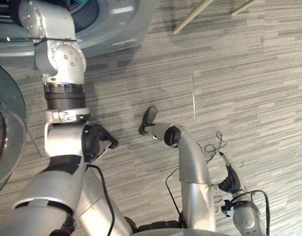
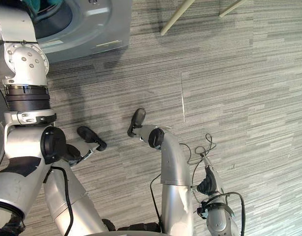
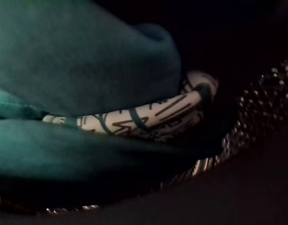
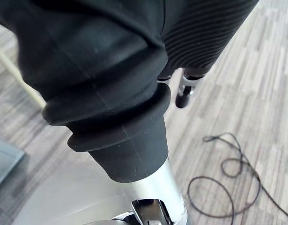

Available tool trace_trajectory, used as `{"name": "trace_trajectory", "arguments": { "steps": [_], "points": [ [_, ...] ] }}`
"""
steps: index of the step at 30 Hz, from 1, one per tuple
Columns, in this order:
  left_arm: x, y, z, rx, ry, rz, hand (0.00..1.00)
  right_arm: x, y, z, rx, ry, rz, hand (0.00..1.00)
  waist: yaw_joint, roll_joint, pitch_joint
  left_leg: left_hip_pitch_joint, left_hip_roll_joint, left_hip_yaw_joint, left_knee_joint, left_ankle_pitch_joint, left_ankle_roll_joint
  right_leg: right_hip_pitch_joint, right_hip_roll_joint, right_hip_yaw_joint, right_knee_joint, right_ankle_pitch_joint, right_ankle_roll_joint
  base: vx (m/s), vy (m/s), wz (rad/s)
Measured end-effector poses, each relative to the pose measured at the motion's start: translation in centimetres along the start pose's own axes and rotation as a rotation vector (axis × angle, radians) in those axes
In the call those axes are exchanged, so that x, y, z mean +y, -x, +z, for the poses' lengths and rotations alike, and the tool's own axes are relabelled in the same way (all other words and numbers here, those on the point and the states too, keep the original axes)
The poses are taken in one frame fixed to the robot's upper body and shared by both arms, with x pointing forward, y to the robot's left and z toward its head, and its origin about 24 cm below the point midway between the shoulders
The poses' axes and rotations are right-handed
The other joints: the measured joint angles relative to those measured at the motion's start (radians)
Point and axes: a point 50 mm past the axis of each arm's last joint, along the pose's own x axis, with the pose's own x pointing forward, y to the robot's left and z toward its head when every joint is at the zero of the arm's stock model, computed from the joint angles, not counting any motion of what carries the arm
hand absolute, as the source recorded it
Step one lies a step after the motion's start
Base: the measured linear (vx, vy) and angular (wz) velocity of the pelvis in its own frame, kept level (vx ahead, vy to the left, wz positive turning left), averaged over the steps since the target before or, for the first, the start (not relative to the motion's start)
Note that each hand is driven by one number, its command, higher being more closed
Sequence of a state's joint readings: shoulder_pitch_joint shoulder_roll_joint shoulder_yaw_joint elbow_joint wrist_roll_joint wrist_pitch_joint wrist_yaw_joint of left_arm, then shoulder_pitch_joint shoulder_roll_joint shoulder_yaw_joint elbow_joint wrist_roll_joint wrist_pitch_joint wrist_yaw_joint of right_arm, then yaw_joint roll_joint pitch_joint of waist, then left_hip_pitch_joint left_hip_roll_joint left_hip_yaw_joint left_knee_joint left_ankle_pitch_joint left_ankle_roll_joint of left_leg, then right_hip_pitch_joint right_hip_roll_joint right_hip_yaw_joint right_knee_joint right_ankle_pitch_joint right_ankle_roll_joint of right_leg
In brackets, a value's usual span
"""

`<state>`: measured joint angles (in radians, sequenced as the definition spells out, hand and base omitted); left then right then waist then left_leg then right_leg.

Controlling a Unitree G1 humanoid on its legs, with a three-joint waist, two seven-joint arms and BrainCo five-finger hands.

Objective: Pick up the laundry basket with both hands and put the clothes into the washing machine.

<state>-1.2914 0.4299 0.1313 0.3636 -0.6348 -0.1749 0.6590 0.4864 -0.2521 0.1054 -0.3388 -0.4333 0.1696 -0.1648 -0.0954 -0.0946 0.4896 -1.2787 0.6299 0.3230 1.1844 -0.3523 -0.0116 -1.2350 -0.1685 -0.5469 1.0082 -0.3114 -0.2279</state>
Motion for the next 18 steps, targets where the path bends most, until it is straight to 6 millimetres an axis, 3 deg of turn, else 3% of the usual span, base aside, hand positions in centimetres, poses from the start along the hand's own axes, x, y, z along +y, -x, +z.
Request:
{"name": "trace_trajectory", "arguments": {
  "steps": [1,4,5,6,7,9,12,16,18],
  "points": [
    [-0.9,0.0,0.1,-0.039,-0.139,-0.062,0.00,-0.2,0.0,-0.2,0.009,-0.003,0.005,0.00,0.011,-0.001,0.000,-0.001,-0.001,0.003,-0.002,0.000,0.000,0.000,0.000,0.000,-0.008,0.006,0.002,-0.06,-0.065,0.00],
    [-2.6,-1.0,-0.4,-0.122,-0.588,-0.183,0.00,-0.4,0.2,-0.6,0.032,-0.028,0.016,0.00,0.027,-0.002,-0.001,-0.001,-0.013,0.019,-0.024,0.007,0.007,0.002,-0.005,-0.001,-0.039,0.029,0.021,-0.09,-0.062,0.07],
    [-2.7,-1.2,-0.6,-0.162,-0.722,-0.203,0.00,-0.4,0.2,-0.6,0.034,-0.032,0.013,0.00,0.026,-0.002,-0.001,0.000,-0.016,0.022,-0.027,0.009,0.010,0.003,-0.008,-0.001,-0.042,0.031,0.024,-0.11,-0.074,0.06],
    [-2.7,-1.6,-0.8,-0.265,-0.998,-0.251,0.00,-0.3,0.2,-0.6,0.035,-0.037,0.010,0.00,0.024,-0.002,-0.001,-0.001,-0.019,0.025,-0.028,0.009,0.011,0.003,-0.009,0.000,-0.049,0.042,0.029,-0.07,-0.050,-0.02],
    [-2.6,-1.7,-0.8,-0.303,-1.096,-0.276,0.00,-0.3,0.2,-0.6,0.035,-0.040,0.009,0.00,0.024,-0.002,-0.001,-0.001,-0.019,0.027,-0.028,0.008,0.011,0.003,-0.009,0.002,-0.052,0.047,0.025,-0.10,-0.090,-0.09],
    [-2.1,-1.6,-2.6,-0.357,-1.481,-0.438,0.00,-0.3,0.2,-0.5,0.038,-0.064,-0.006,0.00,0.017,-0.002,-0.002,0.003,-0.019,0.034,-0.027,0.005,0.018,0.003,-0.007,0.006,-0.058,0.055,0.020,-0.06,-0.070,-0.09],
    [-0.4,-0.7,-5.6,-0.245,-1.724,-0.618,0.00,-0.2,0.3,-0.4,0.027,-0.095,-0.007,0.00,0.003,-0.003,-0.002,0.003,-0.014,0.037,-0.031,0.004,0.019,0.003,0.000,0.006,-0.071,0.059,0.027,-0.06,-0.099,-0.09],
    [3.3,-1.2,-6.0,-0.082,-1.809,-0.655,0.00,-0.3,0.3,-0.4,0.013,-0.115,0.007,0.00,0.003,-0.003,-0.002,0.005,0.000,0.039,-0.033,0.003,0.019,0.003,0.015,0.007,-0.079,0.059,0.026,-0.04,-0.105,-0.09],
    [4.3,-1.0,-6.8,0.033,-1.713,-0.623,0.00,-0.3,0.3,-0.3,0.007,-0.116,0.018,0.00,0.003,-0.003,-0.002,0.004,0.003,0.039,-0.035,0.003,0.019,0.003,0.022,0.008,-0.085,0.062,0.022,-0.03,-0.106,-0.07]
  ]
}}
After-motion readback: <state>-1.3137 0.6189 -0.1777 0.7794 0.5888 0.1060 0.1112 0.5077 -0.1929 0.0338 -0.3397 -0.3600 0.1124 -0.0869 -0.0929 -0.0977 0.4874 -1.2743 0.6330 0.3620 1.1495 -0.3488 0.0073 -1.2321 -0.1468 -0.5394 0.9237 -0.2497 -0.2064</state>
